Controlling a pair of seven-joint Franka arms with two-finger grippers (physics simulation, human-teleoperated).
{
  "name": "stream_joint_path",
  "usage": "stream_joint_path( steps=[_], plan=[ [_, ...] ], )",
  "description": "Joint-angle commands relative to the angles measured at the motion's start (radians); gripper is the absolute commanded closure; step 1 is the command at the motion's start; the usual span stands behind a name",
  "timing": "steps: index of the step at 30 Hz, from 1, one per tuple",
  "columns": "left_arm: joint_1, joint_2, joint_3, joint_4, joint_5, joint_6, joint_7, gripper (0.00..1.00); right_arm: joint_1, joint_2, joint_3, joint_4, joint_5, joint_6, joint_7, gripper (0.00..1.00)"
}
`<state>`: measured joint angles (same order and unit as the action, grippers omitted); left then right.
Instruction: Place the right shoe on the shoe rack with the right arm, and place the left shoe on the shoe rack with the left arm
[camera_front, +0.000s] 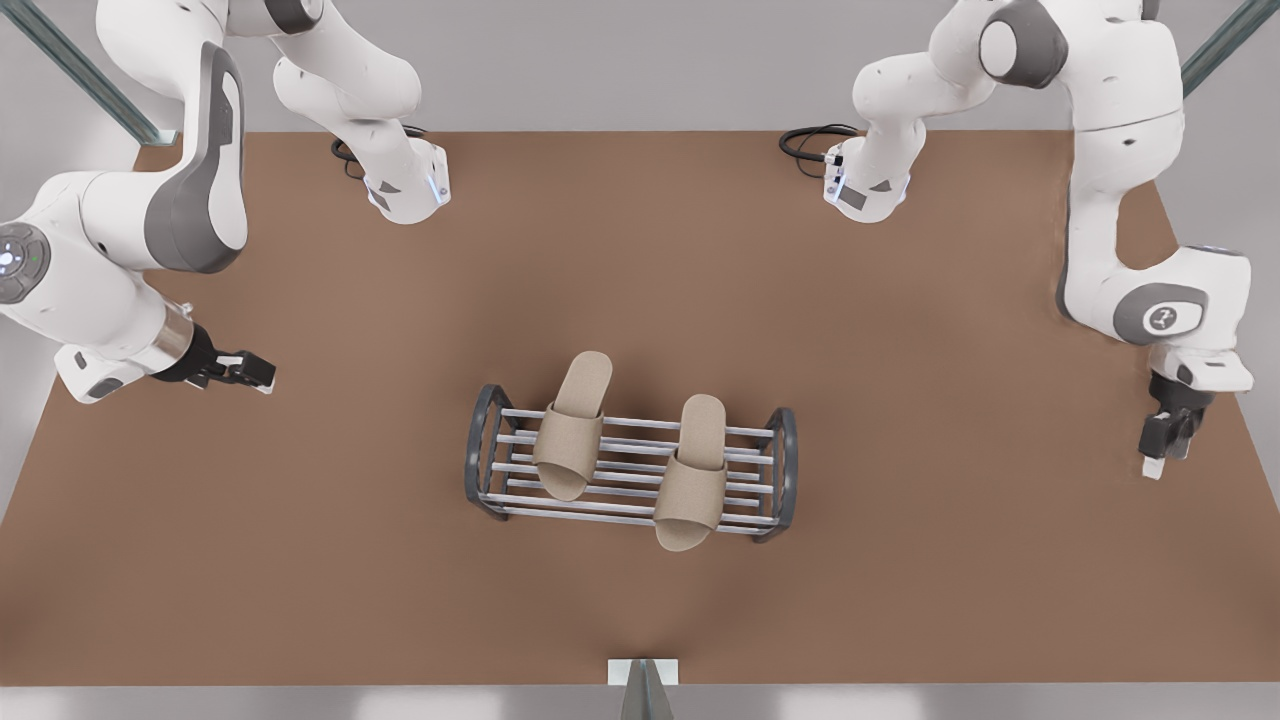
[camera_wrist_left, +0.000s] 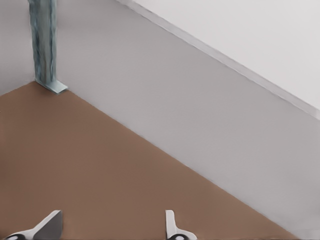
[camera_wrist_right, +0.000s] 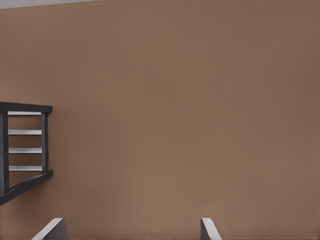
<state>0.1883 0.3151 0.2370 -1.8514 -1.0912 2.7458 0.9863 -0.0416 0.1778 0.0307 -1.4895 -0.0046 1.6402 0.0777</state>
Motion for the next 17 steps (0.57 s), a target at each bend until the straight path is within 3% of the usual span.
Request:
stream_joint_path(
  steps=[1,3,5,7,9,10,13,17],
  plan=[
    [-0.041,-0.044,0.059,0.110,0.817,-1.074,0.122,0.00,0.000,0.000,0.000,0.000,0.000,-0.008,0.042,0.00],
    [-0.089,-0.079,0.010,0.190,0.811,-1.218,-0.763,0.00,0.000,0.002,0.000,0.000,0.000,-0.007,0.042,0.00],
    [-0.109,-0.007,-0.179,0.353,0.965,-1.259,-1.360,0.00,-0.001,0.005,0.000,0.000,0.000,-0.007,0.042,0.00],
    [-0.110,-0.031,-0.186,0.353,1.027,-1.239,-1.382,0.00,0.000,0.005,0.000,-0.002,0.000,-0.007,0.044,0.00],
    [-0.208,-0.045,-0.194,0.278,1.116,-1.072,-1.396,0.00,0.000,0.006,0.000,-0.002,0.000,-0.005,0.044,0.00],
    [-0.216,-0.047,-0.231,0.278,1.105,-1.063,-1.235,0.00,0.000,0.006,0.000,-0.002,0.000,-0.005,0.044,0.00],
    [-0.273,0.009,-0.275,0.330,1.114,-1.178,-1.100,0.00,0.000,0.006,0.000,-0.002,0.002,-0.005,0.044,0.00],
    [-0.274,0.022,-0.278,0.334,1.053,-1.189,-1.106,0.00,0.000,0.005,0.000,-0.002,0.002,-0.007,0.040,0.00]
  ],
)
